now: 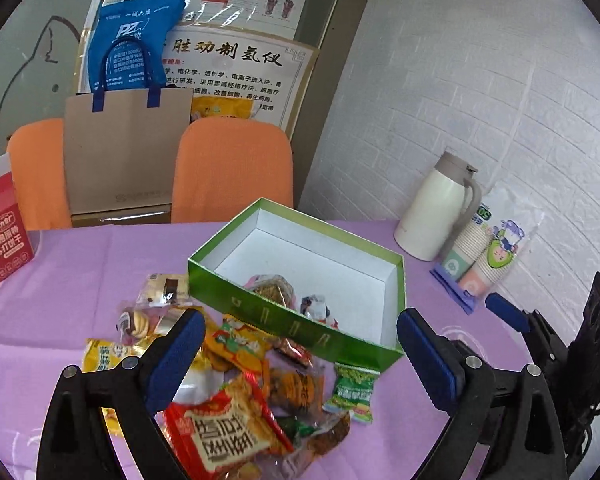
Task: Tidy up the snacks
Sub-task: 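Withdraw both tools from the green box back toward the snack pile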
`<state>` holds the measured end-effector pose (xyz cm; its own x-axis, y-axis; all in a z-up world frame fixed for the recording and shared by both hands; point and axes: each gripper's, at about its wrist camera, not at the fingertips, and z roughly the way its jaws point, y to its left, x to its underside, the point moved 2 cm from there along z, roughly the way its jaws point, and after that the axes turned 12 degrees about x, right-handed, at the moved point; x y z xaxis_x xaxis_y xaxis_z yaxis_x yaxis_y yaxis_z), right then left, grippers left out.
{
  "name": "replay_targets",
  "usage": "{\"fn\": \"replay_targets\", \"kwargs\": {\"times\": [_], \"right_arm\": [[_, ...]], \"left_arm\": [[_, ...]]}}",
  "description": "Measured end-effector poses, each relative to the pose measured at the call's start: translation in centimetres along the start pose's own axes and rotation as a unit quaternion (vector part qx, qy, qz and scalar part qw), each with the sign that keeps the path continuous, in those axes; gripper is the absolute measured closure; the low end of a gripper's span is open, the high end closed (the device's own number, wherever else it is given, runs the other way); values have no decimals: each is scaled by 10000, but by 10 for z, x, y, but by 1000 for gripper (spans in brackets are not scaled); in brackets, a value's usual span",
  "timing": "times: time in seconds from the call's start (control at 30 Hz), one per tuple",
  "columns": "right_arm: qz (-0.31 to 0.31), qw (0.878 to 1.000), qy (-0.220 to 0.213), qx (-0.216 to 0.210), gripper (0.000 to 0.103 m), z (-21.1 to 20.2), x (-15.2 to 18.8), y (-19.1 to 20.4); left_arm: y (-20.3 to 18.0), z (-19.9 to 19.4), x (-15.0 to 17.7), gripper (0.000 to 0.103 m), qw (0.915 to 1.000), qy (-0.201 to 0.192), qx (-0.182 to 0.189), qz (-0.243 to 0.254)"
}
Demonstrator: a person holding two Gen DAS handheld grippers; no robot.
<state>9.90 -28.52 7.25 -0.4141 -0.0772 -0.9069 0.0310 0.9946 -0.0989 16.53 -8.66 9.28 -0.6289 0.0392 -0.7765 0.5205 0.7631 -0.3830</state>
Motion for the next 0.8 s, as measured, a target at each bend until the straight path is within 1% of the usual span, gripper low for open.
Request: {"fn": "replay_targets", "kwargs": {"times": [0.07, 0.17, 0.23, 0.33, 0.43, 0.5, 0.6, 0.7, 0.8], "right_arm": [[131, 9998, -84, -76, 1, -15, 7, 0], [396, 9988, -141, -248, 1, -31, 22, -2], [546, 9978, -157, -338, 1, -38, 34, -4], [636, 9972, 59, -400, 1, -39, 52, -2], [485, 9973, 392, -398, 1, -36, 68, 7], [381, 9970, 578, -356, 1, -35, 79, 14], [342, 9956, 783, -391, 1, -31, 91, 20], [403, 9942, 924, -386, 1, -29, 98, 23], [492, 9930, 1038, -290, 1, -29, 103, 20]], "left_arm": [[-4, -17, 17, 4, 9999, -16, -88, 131], [-8, -35, 44, 4, 9990, 58, -185, 405], [-7, -45, 64, 4, 9986, 91, -265, 446], [0, -54, 92, 4, 9989, 185, -288, 321], [10, -59, 120, 4, 9993, 278, -243, 46], [13, -62, 134, 4, 9991, 309, -284, -20], [15, -65, 145, 4, 9990, 319, -307, -51], [14, -64, 148, 4, 9993, 324, -204, -55], [8, -54, 144, 4, 9994, 337, -42, 22]]}}
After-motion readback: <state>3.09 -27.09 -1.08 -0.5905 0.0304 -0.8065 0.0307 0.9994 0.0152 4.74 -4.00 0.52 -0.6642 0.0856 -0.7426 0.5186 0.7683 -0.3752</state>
